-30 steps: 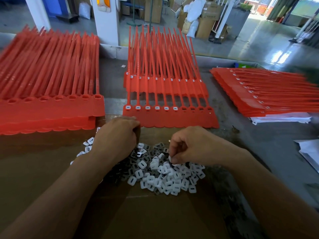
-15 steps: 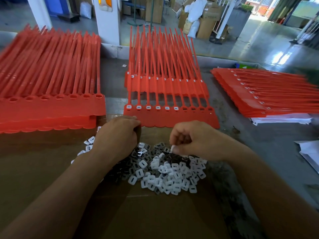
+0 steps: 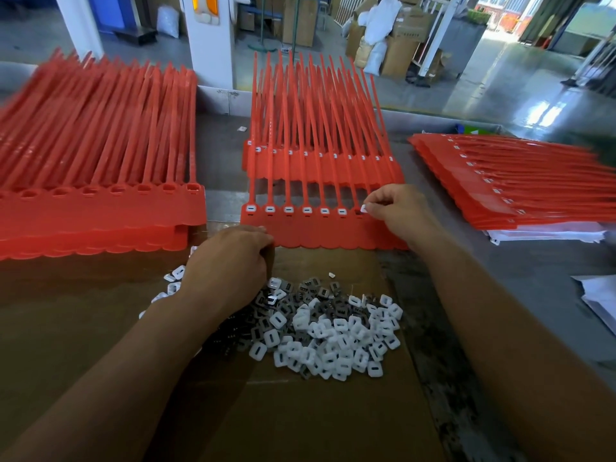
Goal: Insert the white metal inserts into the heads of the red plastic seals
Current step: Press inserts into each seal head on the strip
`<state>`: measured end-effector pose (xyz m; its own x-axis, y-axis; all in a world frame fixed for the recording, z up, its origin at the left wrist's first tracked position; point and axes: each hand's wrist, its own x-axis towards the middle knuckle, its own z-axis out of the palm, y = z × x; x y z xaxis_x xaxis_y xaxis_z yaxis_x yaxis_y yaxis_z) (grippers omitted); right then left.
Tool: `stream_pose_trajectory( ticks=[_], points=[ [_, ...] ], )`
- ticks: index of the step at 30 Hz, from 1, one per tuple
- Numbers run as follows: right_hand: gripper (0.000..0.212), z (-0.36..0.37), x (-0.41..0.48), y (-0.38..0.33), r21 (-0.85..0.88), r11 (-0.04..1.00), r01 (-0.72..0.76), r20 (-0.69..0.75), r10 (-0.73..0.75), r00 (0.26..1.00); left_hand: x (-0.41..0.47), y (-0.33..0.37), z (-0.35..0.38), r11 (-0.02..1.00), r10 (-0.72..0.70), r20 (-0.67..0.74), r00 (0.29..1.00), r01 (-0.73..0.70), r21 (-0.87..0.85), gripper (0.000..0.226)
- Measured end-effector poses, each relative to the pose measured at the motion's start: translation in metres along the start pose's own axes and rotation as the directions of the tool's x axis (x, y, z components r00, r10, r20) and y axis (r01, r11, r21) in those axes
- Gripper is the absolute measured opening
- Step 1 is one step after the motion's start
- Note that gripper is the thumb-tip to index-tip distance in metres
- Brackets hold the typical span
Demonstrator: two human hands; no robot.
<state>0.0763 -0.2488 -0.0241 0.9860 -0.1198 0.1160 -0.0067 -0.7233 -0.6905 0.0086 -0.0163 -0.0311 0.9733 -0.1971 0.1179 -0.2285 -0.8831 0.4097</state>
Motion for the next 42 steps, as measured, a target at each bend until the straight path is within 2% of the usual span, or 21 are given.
stream_pose_trajectory(
  ticks=[6, 13, 20, 24, 34, 42],
  points=[
    [0.016, 0.005, 0.006, 0.002, -0.009, 1.0, -0.001, 0.042, 0.001, 0.999, 0.0, 0.0, 0.0, 1.0, 0.006, 0.0, 1.0, -0.006, 0.005, 0.041],
    [0.021, 0.005, 0.009, 0.001, -0.101, 0.995, 0.027, 0.104, -0.016, 0.994, 0.0, 0.0, 0.0, 1.0, 0.01, 0.001, 1.0, -0.01, 0.013, 0.041],
    [0.02, 0.007, 0.011, 0.002, -0.158, 0.986, 0.044, 0.075, -0.032, 0.997, -0.001, 0.001, -0.001, 1.0, 0.007, 0.003, 1.0, -0.007, 0.012, 0.04],
    [0.024, 0.007, 0.011, 0.002, -0.101, 0.995, 0.023, 0.079, -0.015, 0.997, -0.001, 0.001, 0.0, 1.0, 0.017, -0.002, 1.0, -0.017, 0.007, 0.038],
    [0.011, 0.006, 0.011, 0.004, -0.025, 1.0, 0.006, 0.088, -0.003, 0.996, -0.002, 0.001, 0.0, 1.0, 0.008, -0.01, 1.0, -0.008, -0.001, 0.036],
    [0.011, -0.001, 0.014, 0.002, -0.007, 1.0, 0.031, 0.178, -0.029, 0.984, -0.002, 0.001, -0.001, 1.0, 0.009, 0.001, 1.0, -0.009, 0.005, 0.039]
  ],
)
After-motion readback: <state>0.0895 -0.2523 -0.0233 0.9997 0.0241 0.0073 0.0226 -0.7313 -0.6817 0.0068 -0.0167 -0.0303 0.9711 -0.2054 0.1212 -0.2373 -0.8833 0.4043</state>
